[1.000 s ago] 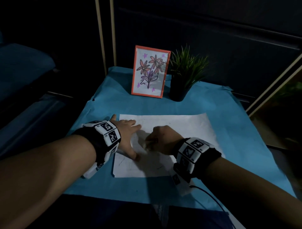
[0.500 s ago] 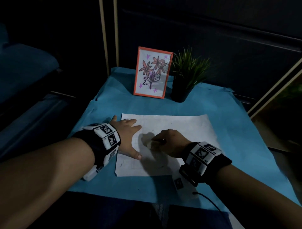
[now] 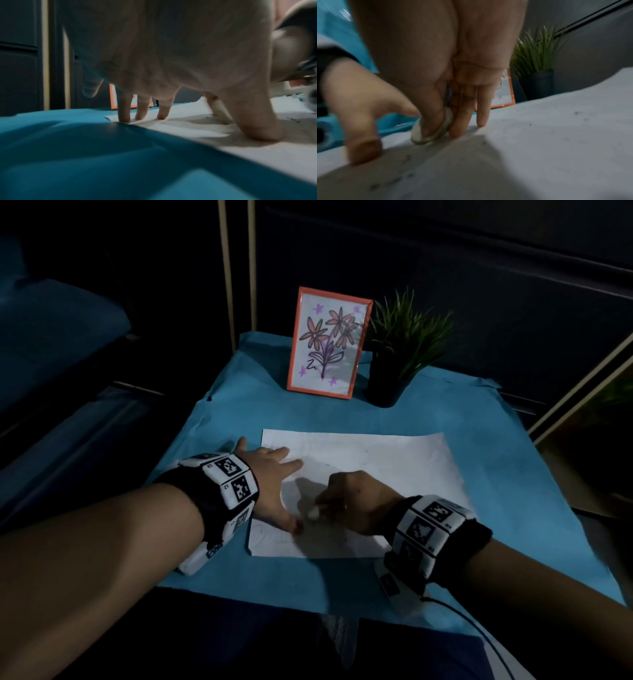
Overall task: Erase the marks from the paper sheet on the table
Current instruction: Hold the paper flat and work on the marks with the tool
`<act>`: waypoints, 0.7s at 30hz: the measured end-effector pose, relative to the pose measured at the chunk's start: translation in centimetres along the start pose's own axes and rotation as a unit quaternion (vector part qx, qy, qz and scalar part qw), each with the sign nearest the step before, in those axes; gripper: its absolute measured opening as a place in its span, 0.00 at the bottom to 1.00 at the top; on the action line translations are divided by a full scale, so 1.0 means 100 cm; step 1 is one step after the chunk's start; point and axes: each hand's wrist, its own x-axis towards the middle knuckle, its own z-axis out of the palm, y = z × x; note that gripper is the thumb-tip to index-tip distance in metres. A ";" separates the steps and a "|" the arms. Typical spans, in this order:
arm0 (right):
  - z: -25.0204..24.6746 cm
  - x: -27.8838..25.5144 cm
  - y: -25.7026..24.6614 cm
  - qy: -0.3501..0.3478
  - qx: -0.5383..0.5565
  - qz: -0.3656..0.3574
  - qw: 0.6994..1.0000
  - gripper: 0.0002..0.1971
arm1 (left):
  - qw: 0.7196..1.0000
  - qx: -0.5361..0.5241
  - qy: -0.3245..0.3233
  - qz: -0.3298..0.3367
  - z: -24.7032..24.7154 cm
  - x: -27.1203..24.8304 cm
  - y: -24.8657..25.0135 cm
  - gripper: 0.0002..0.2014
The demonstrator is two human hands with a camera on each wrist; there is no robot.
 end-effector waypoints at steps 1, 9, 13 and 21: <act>-0.001 0.005 0.000 0.014 -0.002 0.014 1.000 0.13 | 1.000 0.004 0.003 0.001 -0.001 0.000 0.000 0.60; 0.007 -0.006 0.002 -0.031 0.006 -0.002 1.000 0.15 | 0.999 0.031 0.009 0.002 -0.007 -0.001 0.006 0.60; 0.002 0.004 -0.001 0.020 -0.003 0.017 1.000 0.12 | 1.000 0.029 0.004 -0.002 -0.007 -0.003 0.005 0.61; 0.010 -0.004 0.003 -0.015 0.038 0.042 0.998 0.12 | 0.999 0.032 -0.002 -0.005 -0.006 -0.002 0.006 0.60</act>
